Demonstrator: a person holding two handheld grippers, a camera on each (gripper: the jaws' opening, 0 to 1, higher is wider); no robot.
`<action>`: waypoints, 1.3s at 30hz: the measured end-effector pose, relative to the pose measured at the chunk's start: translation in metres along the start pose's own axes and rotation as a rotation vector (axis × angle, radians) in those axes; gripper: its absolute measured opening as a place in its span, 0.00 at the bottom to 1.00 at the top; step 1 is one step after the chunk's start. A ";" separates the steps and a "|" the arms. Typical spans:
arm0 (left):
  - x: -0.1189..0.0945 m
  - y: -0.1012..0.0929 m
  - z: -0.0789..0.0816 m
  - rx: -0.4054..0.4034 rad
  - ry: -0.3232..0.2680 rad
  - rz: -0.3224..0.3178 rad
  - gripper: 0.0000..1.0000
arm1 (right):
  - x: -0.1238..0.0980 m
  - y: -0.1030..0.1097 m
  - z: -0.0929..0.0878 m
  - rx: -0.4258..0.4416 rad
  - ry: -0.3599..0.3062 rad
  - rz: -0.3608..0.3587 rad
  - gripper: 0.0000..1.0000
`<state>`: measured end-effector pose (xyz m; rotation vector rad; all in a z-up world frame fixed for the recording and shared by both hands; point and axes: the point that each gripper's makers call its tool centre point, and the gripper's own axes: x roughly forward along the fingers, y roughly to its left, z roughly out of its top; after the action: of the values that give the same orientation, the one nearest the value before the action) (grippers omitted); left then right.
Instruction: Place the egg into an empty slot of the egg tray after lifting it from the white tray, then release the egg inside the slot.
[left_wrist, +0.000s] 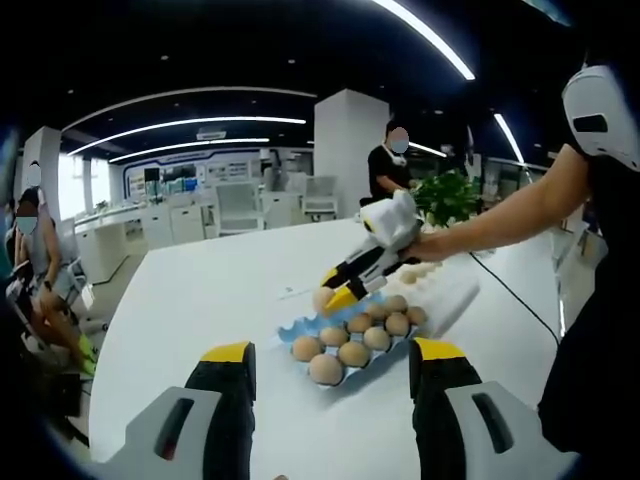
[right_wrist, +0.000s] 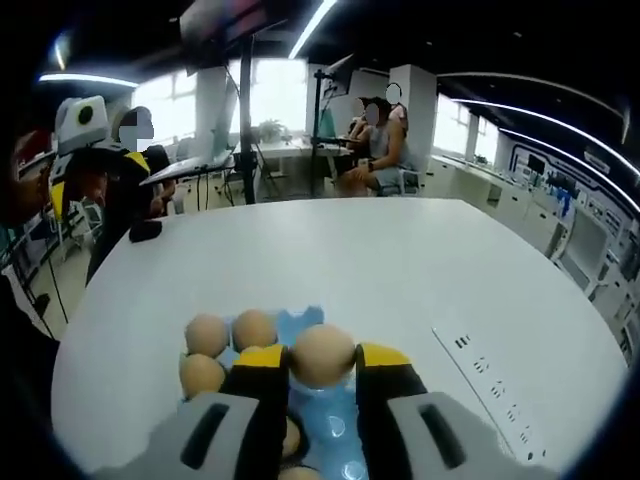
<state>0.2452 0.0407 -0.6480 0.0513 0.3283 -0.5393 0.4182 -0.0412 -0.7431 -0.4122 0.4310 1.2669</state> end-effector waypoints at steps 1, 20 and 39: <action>0.000 0.000 0.000 0.000 0.000 0.000 0.62 | 0.001 0.001 0.001 0.001 -0.001 0.003 0.26; -0.003 0.008 -0.002 -0.002 -0.003 0.001 0.62 | 0.025 0.011 0.009 -0.017 0.004 0.028 0.26; -0.002 0.013 -0.006 -0.010 0.002 0.008 0.62 | 0.054 0.013 0.000 -0.013 0.032 0.027 0.26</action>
<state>0.2479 0.0536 -0.6538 0.0436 0.3330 -0.5293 0.4189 0.0057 -0.7724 -0.4395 0.4572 1.2916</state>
